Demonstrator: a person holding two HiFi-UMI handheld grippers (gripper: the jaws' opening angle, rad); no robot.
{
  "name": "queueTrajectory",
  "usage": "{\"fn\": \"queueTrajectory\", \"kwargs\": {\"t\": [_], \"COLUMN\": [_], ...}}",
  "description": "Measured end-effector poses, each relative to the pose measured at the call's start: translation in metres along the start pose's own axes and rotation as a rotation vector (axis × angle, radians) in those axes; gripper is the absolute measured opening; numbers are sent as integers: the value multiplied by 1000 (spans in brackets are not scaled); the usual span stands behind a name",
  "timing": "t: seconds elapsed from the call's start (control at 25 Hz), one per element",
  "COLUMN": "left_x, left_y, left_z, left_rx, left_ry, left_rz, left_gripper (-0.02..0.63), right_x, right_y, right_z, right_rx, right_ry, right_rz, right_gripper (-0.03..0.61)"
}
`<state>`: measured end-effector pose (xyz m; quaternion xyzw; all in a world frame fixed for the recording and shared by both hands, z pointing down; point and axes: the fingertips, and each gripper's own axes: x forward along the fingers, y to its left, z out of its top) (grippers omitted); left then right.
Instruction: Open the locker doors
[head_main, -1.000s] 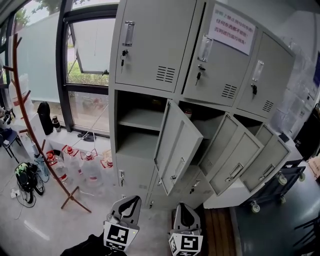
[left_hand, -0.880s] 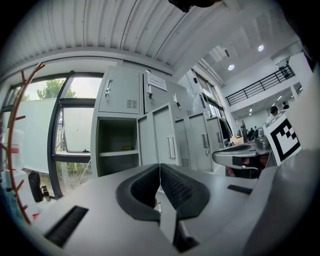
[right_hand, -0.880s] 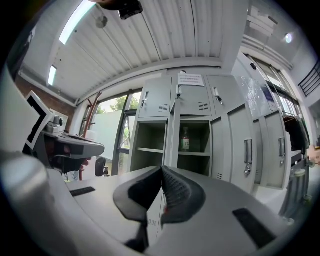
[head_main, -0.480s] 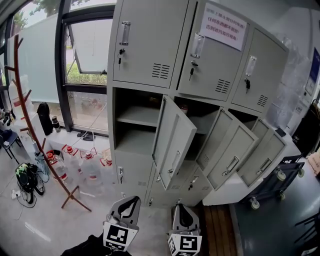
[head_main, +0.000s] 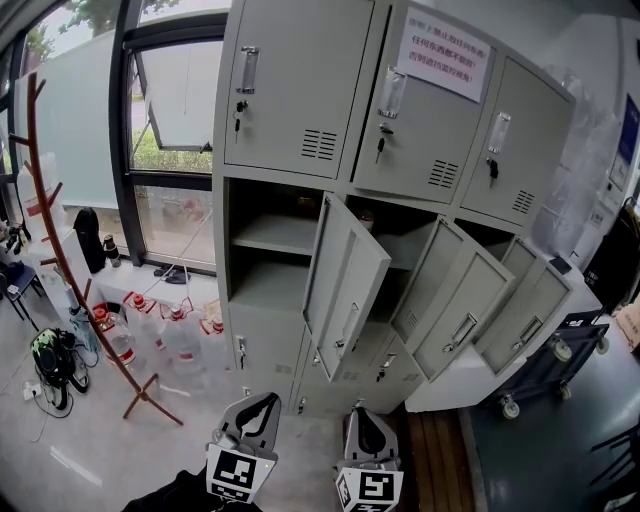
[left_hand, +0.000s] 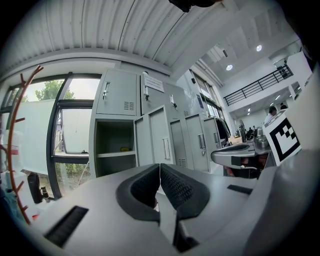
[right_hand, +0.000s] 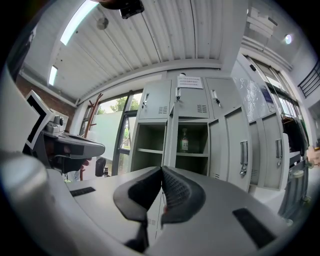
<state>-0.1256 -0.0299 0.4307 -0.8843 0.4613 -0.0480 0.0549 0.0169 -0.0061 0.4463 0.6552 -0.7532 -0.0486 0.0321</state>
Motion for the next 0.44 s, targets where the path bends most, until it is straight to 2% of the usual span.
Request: {"fn": "queueTrajectory", "kwargs": {"t": [0.44], "left_x": [5], "left_y": [-1], "left_z": [-1], "left_rx": [-4], "left_ry": [5], "left_rz": [-4], "left_gripper": [25], "right_x": [3], "right_y": [-4], "right_z": [-5], "right_rx": [6], "right_ry": [12], "right_rz": [-4], "right_gripper": [14]}}
